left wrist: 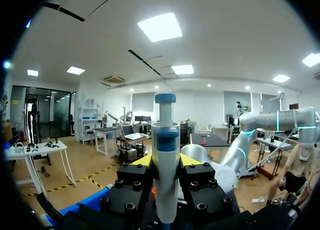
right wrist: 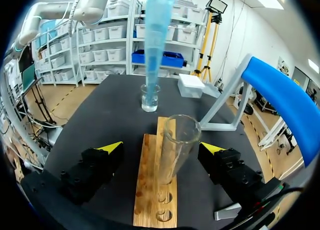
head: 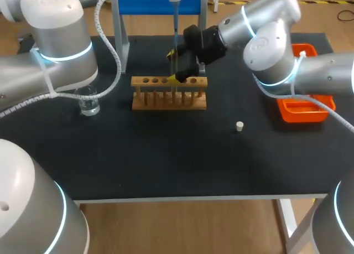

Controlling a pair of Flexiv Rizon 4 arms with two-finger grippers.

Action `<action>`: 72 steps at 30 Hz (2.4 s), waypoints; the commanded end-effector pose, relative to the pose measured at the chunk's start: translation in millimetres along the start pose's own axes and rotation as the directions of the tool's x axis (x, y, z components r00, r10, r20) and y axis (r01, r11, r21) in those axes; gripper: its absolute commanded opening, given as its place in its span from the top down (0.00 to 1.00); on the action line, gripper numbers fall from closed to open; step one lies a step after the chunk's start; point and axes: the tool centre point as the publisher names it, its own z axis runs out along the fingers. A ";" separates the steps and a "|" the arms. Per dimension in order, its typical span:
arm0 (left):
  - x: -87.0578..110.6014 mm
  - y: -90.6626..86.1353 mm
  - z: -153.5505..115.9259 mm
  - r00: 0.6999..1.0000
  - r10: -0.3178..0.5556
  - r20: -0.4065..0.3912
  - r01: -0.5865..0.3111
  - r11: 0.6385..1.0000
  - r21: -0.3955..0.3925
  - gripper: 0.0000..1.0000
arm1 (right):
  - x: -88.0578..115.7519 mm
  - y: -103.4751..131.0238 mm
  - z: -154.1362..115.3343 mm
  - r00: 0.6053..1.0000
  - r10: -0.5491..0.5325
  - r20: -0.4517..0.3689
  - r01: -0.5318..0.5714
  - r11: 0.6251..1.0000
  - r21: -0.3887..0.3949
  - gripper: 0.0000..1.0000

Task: Invert the test tube, pick up the pipette, mount the tip to pipette, aspirate from beaker and dispense into the tube, eject the tip, return the pipette, and cap with the stopper.

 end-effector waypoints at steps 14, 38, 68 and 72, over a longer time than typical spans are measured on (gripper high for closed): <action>-1.2 0.2 0.6 1.000 0.001 -0.003 -0.001 1.000 0.003 1.00 | 3.0 -2.8 -8.4 1.000 -0.003 0.002 0.003 1.000 0.005 0.00; -2.9 1.6 0.5 1.000 0.001 0.005 -0.001 1.000 0.005 1.00 | 3.0 -2.8 -8.4 1.000 -0.003 0.002 0.003 1.000 0.005 0.00; -12.6 14.5 3.7 1.000 -0.014 0.015 0.014 1.000 0.005 1.00 | 3.0 -2.8 -8.4 1.000 -0.003 0.002 0.003 1.000 0.005 0.00; -13.7 17.0 4.2 1.000 -0.017 0.017 0.017 1.000 -0.003 1.00 | 3.0 -2.8 -8.4 1.000 -0.003 0.002 0.003 1.000 0.005 0.00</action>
